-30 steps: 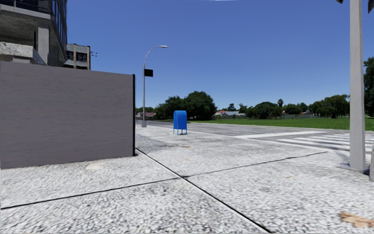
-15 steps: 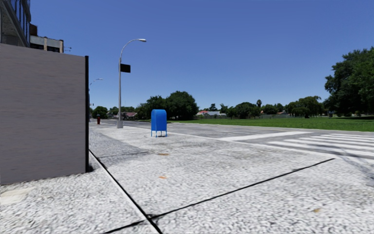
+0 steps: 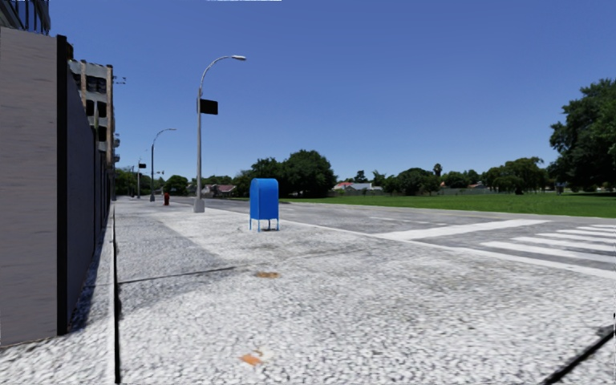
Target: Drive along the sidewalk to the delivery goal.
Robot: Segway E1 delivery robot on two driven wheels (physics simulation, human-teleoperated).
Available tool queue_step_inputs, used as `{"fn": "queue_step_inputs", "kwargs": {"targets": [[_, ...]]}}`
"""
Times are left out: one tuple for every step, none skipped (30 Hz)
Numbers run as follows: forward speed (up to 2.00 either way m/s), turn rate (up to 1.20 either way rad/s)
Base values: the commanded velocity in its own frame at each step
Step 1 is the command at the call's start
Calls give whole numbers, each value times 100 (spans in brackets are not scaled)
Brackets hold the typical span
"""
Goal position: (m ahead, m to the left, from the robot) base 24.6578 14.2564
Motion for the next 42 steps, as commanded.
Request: {"fn": "queue_step_inputs", "kwargs": {"targets": [[199,39],[199,39],[199,39],[199,39],[199,39],[199,39],[199,39],[199,39],[199,39],[199,39],[199,39],[199,39],[199,39],[199,39],[199,39],[199,39],[199,39],[199,39],[199,39],[199,39],[199,39],[199,39],[199,39],[199,39],[199,39],[199,39],[199,39],[199,39],[199,39],[199,39],[199,39],[199,38],[199,38],[199,38],[199,38],[199,38],[199,38],[199,38],[199,38],[199,38],[199,38],[199,38]]}}
